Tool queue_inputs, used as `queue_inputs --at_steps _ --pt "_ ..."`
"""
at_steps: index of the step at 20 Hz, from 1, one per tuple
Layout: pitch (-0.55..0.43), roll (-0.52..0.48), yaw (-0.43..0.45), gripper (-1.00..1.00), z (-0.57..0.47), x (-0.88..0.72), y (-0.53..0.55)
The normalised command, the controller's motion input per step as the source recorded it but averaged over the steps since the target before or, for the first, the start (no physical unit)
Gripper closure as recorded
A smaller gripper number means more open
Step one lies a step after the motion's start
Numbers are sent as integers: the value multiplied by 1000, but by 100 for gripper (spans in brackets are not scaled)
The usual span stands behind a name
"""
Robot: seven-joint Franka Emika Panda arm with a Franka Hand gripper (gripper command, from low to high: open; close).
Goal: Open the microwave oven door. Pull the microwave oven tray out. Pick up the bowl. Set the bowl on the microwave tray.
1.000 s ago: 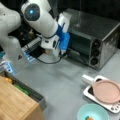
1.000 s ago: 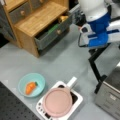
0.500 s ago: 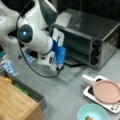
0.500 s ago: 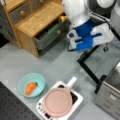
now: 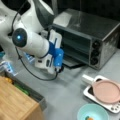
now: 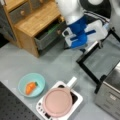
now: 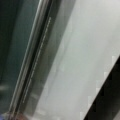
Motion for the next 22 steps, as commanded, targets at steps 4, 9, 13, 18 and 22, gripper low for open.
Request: queue_inputs --at_steps 4,9,13,18,22 --pt "55 60 385 -100 40 274 -501" --pt "69 78 369 -100 3 304 -435" --pt "53 125 329 -100 -14 233 -224" --pt "58 213 350 -100 8 179 -102" --pt "-4 286 367 -100 15 189 70"
